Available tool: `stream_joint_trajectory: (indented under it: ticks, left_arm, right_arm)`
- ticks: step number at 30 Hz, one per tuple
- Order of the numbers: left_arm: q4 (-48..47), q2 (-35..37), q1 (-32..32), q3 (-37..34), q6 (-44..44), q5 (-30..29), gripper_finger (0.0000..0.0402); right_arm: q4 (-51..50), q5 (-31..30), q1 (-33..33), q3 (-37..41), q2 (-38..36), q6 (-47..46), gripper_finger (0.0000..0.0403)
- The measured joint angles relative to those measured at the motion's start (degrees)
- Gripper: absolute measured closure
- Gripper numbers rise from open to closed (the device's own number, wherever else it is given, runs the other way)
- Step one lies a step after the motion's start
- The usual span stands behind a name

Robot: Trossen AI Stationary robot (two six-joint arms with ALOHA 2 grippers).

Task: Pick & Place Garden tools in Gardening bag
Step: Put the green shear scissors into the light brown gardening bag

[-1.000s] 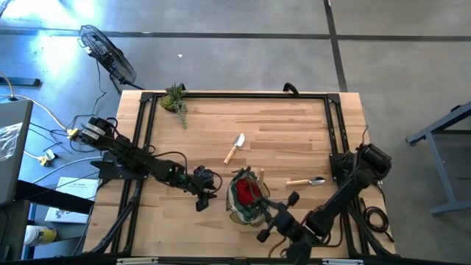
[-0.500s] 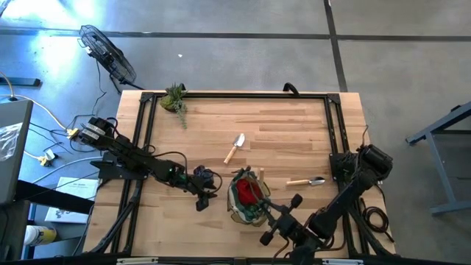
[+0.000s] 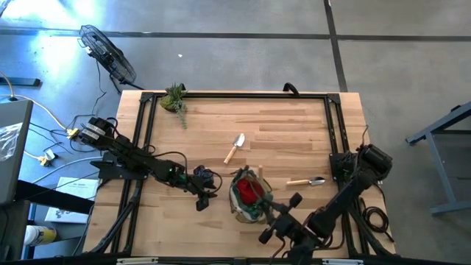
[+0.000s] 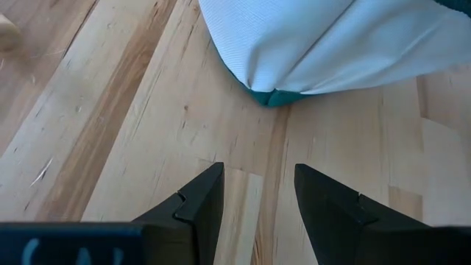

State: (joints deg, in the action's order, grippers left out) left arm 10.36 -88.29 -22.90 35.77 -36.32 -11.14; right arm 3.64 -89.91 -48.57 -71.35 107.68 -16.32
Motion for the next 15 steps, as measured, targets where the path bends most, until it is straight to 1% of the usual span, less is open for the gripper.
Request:
stream_joint_trajectory:
  ticks: [8,15]
  left_arm:
    - [0.0,0.0,0.0,0.0,0.0,-0.1,0.0240]
    - [0.0,0.0,0.0,0.0,0.0,-0.1,0.0240]
  right_arm:
    - [-0.4,0.0,0.7,0.0,0.0,1.6,0.0362]
    - [-0.7,-0.2,-0.1,0.4,0.0,-4.3,0.0362]
